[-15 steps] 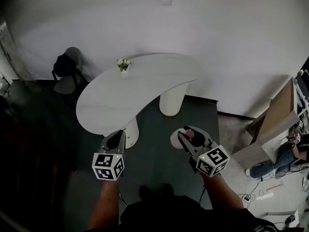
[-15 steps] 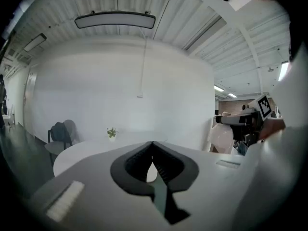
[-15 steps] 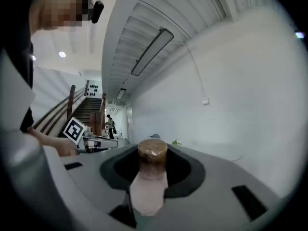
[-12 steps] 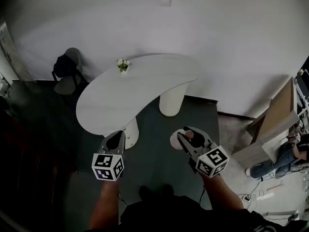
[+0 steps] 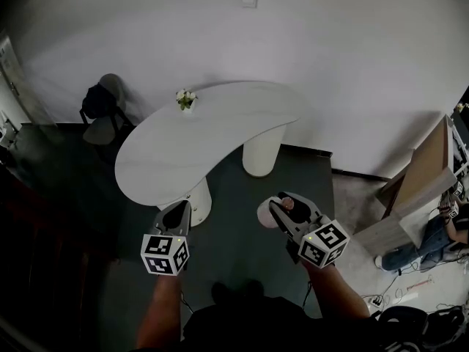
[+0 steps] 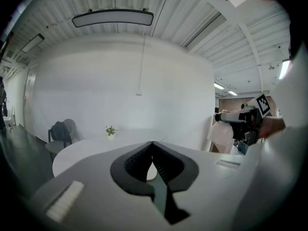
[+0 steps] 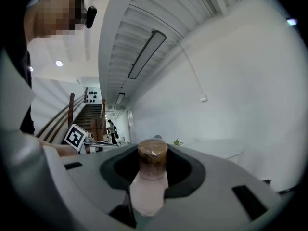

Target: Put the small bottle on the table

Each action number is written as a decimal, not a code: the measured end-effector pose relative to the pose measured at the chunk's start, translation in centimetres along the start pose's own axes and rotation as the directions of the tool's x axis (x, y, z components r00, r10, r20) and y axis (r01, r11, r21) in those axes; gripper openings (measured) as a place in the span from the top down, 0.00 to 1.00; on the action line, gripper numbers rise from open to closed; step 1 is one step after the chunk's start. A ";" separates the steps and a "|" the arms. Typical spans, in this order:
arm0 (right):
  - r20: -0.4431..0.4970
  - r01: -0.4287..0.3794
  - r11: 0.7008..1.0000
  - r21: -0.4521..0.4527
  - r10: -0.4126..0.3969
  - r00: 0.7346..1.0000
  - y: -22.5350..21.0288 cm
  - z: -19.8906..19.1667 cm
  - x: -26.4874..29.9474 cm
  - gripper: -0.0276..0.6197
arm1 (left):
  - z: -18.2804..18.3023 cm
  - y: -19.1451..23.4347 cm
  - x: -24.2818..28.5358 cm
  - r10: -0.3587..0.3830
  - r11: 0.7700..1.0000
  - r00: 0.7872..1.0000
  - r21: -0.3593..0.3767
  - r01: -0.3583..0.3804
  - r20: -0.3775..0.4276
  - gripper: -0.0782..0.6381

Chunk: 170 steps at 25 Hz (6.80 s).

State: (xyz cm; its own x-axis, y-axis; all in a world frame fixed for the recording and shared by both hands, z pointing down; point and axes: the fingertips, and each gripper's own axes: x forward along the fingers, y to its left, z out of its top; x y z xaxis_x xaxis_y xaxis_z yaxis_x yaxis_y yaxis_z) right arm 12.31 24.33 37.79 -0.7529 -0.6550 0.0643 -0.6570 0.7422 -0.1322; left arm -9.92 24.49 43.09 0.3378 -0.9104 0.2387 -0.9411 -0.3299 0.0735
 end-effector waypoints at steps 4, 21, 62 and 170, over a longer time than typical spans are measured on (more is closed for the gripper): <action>0.000 -0.003 1.000 -0.002 0.003 1.000 -1.0 -0.2 -0.4 0.74 | 0.0 -0.7 0.8 0.007 1.000 1.000 0.001 -0.007 -0.005 0.87; -0.015 -0.009 1.000 -0.024 0.009 1.000 -7.4 0.0 -2.8 0.74 | 0.8 -5.6 6.1 0.019 1.000 1.000 0.000 -0.019 0.004 0.87; -0.039 0.002 1.000 0.008 -0.001 0.999 -19.9 3.6 26.9 0.74 | 7.0 17.0 28.1 -0.009 1.000 1.000 0.019 0.009 -0.002 0.87; -0.563 -0.318 0.948 0.000 0.263 0.784 -44.8 -17.1 64.4 0.72 | 3.6 27.4 56.4 0.160 0.969 0.967 -0.153 -0.192 -0.199 0.87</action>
State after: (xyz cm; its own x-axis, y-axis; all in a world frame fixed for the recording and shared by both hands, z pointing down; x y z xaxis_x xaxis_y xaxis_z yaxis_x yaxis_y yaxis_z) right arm -7.38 -48.69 64.83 -0.7849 -0.2381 0.5721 -0.3830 0.9122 -0.1458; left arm -16.58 -36.79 55.05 0.1735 -0.8835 0.4350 -0.9790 -0.1067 0.1738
